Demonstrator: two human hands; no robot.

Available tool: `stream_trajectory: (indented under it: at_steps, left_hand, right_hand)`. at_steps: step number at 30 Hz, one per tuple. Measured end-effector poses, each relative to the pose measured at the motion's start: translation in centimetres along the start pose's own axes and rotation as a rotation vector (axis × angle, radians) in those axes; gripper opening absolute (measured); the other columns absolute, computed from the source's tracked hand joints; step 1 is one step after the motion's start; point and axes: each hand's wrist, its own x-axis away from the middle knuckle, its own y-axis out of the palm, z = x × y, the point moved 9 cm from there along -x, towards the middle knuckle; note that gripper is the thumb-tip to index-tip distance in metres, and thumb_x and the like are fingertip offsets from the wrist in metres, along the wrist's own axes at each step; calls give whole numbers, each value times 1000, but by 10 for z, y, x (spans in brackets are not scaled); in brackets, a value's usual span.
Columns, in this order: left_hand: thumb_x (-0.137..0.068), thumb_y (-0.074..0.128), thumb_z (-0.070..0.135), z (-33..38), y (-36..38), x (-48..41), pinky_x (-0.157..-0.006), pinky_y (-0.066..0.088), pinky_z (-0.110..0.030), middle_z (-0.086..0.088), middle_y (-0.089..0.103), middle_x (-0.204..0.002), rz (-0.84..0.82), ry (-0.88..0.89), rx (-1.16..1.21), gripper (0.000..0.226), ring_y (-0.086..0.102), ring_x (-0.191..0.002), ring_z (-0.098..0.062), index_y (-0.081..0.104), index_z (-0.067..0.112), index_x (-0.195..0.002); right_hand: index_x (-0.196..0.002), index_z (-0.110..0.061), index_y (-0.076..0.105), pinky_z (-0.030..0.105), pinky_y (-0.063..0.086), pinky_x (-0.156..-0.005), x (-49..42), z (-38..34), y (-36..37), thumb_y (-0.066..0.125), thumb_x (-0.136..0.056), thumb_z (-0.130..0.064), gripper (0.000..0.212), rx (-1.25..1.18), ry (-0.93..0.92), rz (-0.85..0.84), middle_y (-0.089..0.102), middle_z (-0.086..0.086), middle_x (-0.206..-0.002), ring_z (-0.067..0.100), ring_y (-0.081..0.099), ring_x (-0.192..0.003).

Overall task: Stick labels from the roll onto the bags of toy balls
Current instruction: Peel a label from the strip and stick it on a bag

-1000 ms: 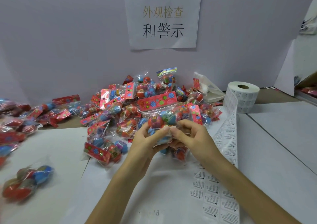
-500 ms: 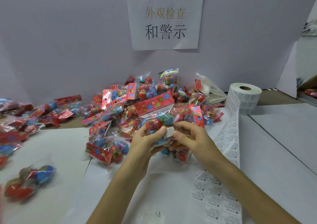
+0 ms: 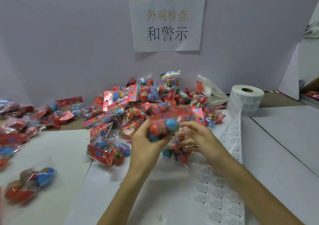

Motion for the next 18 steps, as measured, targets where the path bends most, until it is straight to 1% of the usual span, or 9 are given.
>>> stream_trajectory:
  at_steps: [2, 4, 6, 7, 9, 11, 14, 16, 18]
  left_hand:
    - [-73, 87, -2, 23, 6, 6, -78, 52, -17, 14, 73, -95, 10, 305, -224, 37, 66, -92, -5, 74, 19, -99]
    - [-65, 90, -8, 37, 17, 17, -85, 57, -33, 3, 72, -110, 2, 535, -389, 42, 64, -104, -11, 76, 11, -99]
    - [-64, 93, -3, 43, 22, 24, -90, 57, -44, -8, 69, -123, 43, 656, -519, 40, 59, -117, -22, 78, 9, -100]
    - [-66, 92, 1, 44, 21, 25, -94, 55, -45, -12, 66, -129, 75, 689, -566, 38, 56, -122, -27, 79, 11, -100]
    - [-65, 93, 5, 44, 18, 24, -102, 45, -43, -15, 61, -139, 122, 694, -633, 45, 52, -130, -33, 80, 16, -107]
    - [-61, 96, 3, 43, 14, 21, -104, 39, -42, -16, 57, -144, 129, 667, -677, 61, 49, -133, -33, 78, 20, -117]
    - [-59, 95, 1, 41, 16, 20, -103, 39, -42, -15, 58, -142, 105, 657, -724, 70, 48, -133, -30, 74, 19, -123]
    - [-67, 89, 7, 39, 12, 17, -100, 49, -37, -5, 67, -130, 91, 604, -632, 58, 58, -122, -22, 74, 20, -121]
    - [-77, 80, 20, 30, 5, 11, -84, 56, -24, 12, 76, -106, 47, 423, -350, 34, 67, -97, -5, 76, 28, -110]
  right_hand:
    - [-119, -8, 65, 34, 60, -69, -1, 5, -1, 45, -105, -33, 34, -181, 84, -8, 74, 16, -110, 35, 72, -88]
    - [-121, -5, 64, 46, 59, -83, -1, 6, -2, 46, -103, -39, 43, -395, 126, -24, 72, 21, -117, 36, 69, -98]
    - [-122, -8, 65, 52, 53, -97, 0, 4, -1, 55, -97, -36, 39, -462, 132, -65, 70, 20, -122, 38, 68, -107]
    - [-122, -12, 68, 51, 53, -99, 0, 4, -1, 60, -94, -32, 35, -418, 120, -80, 71, 18, -123, 38, 69, -110]
    - [-119, -19, 71, 44, 58, -92, 1, 1, -2, 68, -89, -21, 31, -335, 86, -80, 72, 16, -120, 37, 69, -112]
    - [-120, -20, 71, 40, 60, -87, 1, 0, -5, 69, -88, -16, 33, -316, 56, -50, 73, 16, -118, 36, 69, -112]
    - [-119, -17, 72, 44, 58, -90, 1, -3, -9, 69, -88, -16, 31, -322, 30, -19, 72, 17, -120, 37, 69, -112]
    - [-117, -15, 73, 47, 59, -90, 1, -5, -11, 68, -89, -21, 29, -343, 22, -18, 72, 17, -119, 36, 70, -109]
    - [-106, -17, 77, 37, 61, -75, 0, -12, -18, 66, -89, -27, 23, -309, -39, 16, 74, 15, -112, 28, 74, -97]
